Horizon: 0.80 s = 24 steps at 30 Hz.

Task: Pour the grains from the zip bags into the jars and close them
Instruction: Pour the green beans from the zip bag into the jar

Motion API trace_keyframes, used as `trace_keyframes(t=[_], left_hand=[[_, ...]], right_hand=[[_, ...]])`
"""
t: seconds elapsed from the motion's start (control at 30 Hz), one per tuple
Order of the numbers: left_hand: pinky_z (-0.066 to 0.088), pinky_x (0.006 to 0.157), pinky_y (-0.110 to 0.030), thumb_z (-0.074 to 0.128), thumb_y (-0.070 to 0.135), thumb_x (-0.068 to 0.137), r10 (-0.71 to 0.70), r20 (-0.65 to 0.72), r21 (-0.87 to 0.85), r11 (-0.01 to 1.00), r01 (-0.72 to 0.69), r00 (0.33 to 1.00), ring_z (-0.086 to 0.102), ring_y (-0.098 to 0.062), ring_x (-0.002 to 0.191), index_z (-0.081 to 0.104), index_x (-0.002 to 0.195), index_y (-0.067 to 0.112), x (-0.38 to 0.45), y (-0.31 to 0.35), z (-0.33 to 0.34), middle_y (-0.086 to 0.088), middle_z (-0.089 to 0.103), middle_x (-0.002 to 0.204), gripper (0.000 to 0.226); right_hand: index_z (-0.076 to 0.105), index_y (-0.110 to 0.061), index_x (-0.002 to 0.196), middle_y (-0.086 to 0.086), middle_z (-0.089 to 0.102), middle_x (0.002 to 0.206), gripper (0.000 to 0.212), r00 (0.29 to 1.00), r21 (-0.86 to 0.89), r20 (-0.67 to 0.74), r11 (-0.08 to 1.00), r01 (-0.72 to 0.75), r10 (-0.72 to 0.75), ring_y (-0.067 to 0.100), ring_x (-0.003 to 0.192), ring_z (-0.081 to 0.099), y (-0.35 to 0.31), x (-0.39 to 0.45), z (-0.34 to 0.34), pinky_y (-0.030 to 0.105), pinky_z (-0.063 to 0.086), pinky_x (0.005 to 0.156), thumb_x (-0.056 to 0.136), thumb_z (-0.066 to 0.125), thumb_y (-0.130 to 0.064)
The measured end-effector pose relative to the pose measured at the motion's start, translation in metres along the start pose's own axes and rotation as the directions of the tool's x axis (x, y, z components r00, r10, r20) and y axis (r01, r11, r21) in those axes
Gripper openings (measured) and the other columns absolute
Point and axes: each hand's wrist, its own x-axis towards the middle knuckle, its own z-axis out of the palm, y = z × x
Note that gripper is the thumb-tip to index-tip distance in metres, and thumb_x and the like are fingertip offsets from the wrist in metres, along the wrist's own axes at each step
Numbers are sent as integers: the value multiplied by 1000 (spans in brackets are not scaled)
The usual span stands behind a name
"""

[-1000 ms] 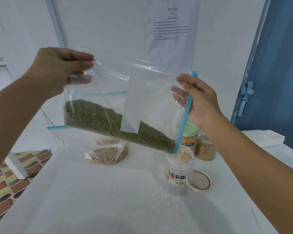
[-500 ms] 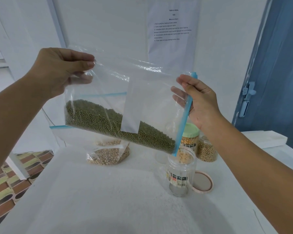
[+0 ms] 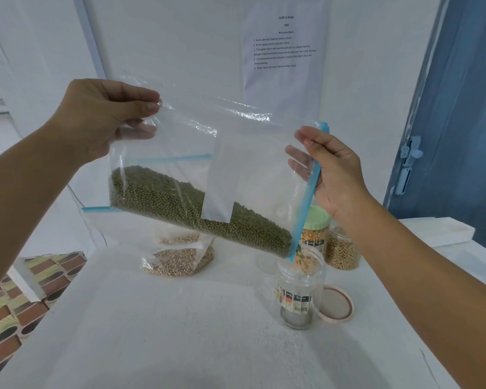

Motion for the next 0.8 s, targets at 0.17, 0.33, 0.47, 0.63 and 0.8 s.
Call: trace_keyframes(t=[0.17,0.33,0.47,0.63,0.8], left_hand=[[64,77,-34,83,8,80,4,6,4,1000,-4,1000,70,-15,62,80,100,9,3,0,0,-19,76,112,20],[65,77,-34,83,8,80,1,6,4,1000,-1,1000,70,-16,63,80,100,9,5,-1,0,-19,76,112,20],[65,77,-33,84,9,80,4,9,9,1000,-4,1000,70,-16,64,80,100,9,6,-2,-1,-21,75,114,20],[64,77,-33,84,9,80,7,3,14,1000,-7,1000,70,-16,63,80,102,9,8,-2,1,-21,75,115,23],[64,77,-32,84,9,78,6,3,14,1000,-6,1000,69,-16,63,79,103,8,10,-2,2,-21,74,117,25]], right_hand=[[79,-13,104,6,78,114,19,1000,8,-2,1000,-1,1,31,104,76,-1,1,0,35,62,84,100,63,-3],[79,-14,103,6,78,113,20,1000,3,2,1000,1,-1,30,102,77,-1,2,0,36,62,85,100,63,-2],[79,-13,103,6,78,113,20,1000,7,2,1000,-1,1,30,102,77,0,3,0,35,62,85,101,63,-2],[80,-16,101,6,78,116,21,1000,-1,2,1000,-2,2,31,104,76,2,6,-2,38,61,88,100,64,-3],[79,-15,102,7,78,116,20,1000,0,0,1000,-4,4,30,103,77,2,8,-2,37,62,88,100,64,-3]])
